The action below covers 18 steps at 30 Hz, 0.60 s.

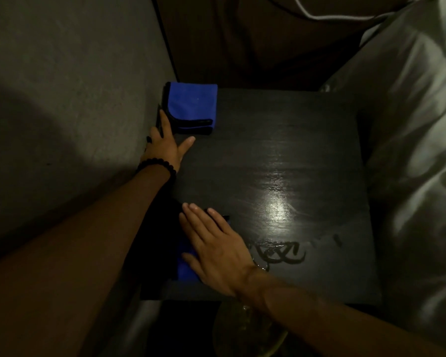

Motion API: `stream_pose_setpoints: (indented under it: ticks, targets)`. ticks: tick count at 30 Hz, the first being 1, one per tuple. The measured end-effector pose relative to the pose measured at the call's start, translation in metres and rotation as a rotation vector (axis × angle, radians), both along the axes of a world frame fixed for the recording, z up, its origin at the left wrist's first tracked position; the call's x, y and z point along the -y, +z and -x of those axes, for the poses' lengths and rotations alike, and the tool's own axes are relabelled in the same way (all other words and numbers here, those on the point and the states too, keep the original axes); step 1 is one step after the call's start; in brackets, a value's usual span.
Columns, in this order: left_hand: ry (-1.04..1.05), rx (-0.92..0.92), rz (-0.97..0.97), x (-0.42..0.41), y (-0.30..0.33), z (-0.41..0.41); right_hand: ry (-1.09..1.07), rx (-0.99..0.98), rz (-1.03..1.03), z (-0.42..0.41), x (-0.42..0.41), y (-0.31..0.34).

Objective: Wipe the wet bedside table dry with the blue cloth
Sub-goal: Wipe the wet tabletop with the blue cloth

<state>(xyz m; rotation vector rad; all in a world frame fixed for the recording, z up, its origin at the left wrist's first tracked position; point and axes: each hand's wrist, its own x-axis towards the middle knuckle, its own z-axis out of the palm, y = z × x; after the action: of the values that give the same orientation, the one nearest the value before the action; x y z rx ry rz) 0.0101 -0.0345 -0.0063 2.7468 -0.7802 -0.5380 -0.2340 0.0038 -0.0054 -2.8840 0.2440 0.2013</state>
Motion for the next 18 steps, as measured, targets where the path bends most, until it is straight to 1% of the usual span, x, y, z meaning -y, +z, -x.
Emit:
stream_pose_setpoints:
  ticks: [13, 18]
  targets:
    - [-0.002, 0.013, -0.045, 0.003, 0.001, -0.002, -0.008, -0.039, 0.034, 0.05, 0.041, 0.009]
    - [-0.003, -0.019, 0.005, 0.001, 0.001, -0.002, -0.008, -0.056, 0.06, 0.062, 0.053, 0.011]
